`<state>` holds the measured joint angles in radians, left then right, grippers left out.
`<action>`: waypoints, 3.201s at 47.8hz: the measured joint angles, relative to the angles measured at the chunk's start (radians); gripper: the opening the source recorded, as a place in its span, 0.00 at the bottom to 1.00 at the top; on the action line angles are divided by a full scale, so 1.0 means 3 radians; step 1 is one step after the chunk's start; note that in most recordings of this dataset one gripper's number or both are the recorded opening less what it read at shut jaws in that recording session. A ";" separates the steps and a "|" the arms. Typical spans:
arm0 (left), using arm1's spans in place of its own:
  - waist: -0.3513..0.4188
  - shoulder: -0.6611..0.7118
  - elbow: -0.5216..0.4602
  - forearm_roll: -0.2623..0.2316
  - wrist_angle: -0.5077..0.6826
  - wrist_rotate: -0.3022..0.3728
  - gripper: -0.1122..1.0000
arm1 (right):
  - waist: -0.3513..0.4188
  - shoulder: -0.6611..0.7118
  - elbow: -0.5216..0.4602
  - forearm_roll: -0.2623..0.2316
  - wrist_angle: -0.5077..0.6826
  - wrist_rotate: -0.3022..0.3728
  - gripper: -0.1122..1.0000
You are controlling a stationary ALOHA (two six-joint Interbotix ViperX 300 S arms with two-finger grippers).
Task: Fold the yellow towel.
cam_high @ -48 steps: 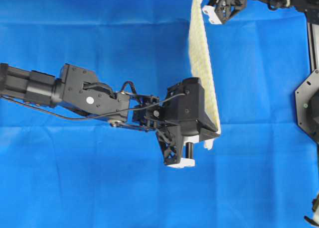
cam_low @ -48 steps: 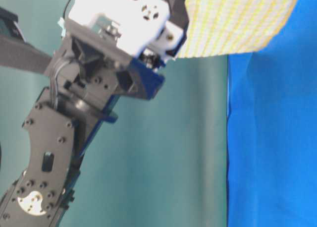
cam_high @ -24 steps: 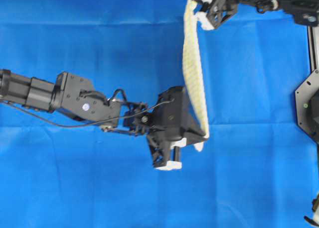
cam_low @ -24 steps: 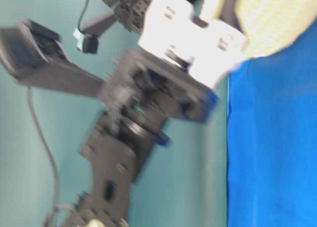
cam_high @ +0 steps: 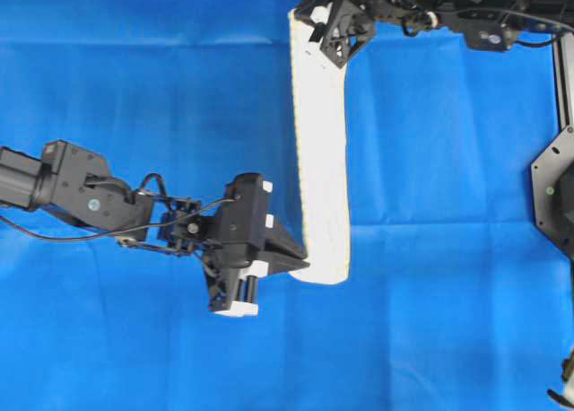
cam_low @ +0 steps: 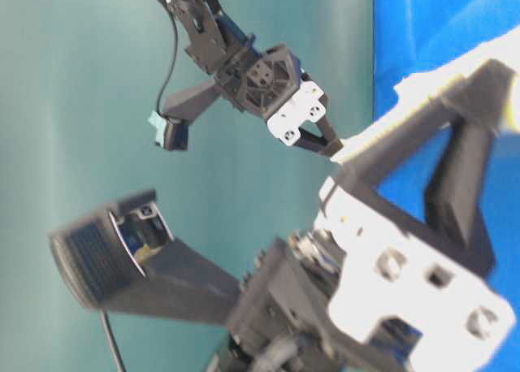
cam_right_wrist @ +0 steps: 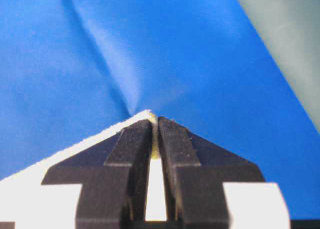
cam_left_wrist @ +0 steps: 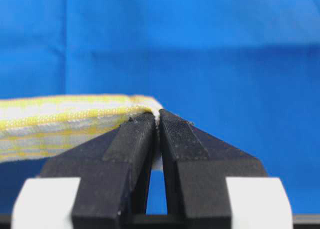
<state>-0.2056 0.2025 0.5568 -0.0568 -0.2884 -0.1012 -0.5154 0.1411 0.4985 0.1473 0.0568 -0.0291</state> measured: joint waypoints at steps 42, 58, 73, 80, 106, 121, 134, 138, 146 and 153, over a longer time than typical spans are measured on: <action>-0.0066 -0.0092 0.0256 -0.0026 0.0133 -0.0184 0.67 | 0.0138 0.0317 -0.0297 -0.0015 -0.0056 0.0026 0.50; -0.0031 -0.0869 0.0629 -0.0026 0.0798 -0.0199 0.67 | 0.0102 0.0179 -0.0210 -0.0015 -0.0036 0.0051 0.71; 0.0460 -0.1381 0.0910 -0.0010 0.0787 -0.0153 0.70 | 0.0092 -0.0562 0.0394 -0.0015 -0.0046 0.0061 0.72; 0.0726 -0.1386 0.0915 0.0000 0.0721 -0.0061 0.79 | 0.0225 -0.0915 0.0706 -0.0015 -0.0118 0.0056 0.72; 0.1294 -0.1191 0.0854 0.0005 0.0624 0.0210 0.86 | 0.0455 -0.1350 0.1156 0.0005 -0.0343 0.0061 0.72; 0.1355 -0.1156 0.0828 0.0005 0.0619 0.0251 0.86 | 0.0435 -0.1150 0.0982 0.0000 -0.0271 0.0061 0.72; 0.1805 -0.0813 0.0639 0.0000 0.0532 0.0501 0.86 | 0.0041 -0.0793 0.0787 0.0005 -0.0256 0.0061 0.72; 0.1948 -0.0649 0.0547 0.0000 0.0506 0.0557 0.86 | -0.0041 -0.0639 0.0711 0.0020 -0.0225 0.0061 0.73; 0.2214 -0.0302 0.0373 0.0005 0.0445 0.0583 0.86 | -0.0153 -0.0307 0.0552 0.0051 -0.0199 0.0061 0.74; 0.2373 -0.0036 0.0276 0.0005 0.0312 0.0583 0.86 | -0.0174 -0.0066 0.0450 0.0112 -0.0199 0.0061 0.75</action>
<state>0.5062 0.1917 0.6397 -0.0552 -0.1948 0.0736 -0.5676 0.1212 0.6335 0.1810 -0.0031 -0.0107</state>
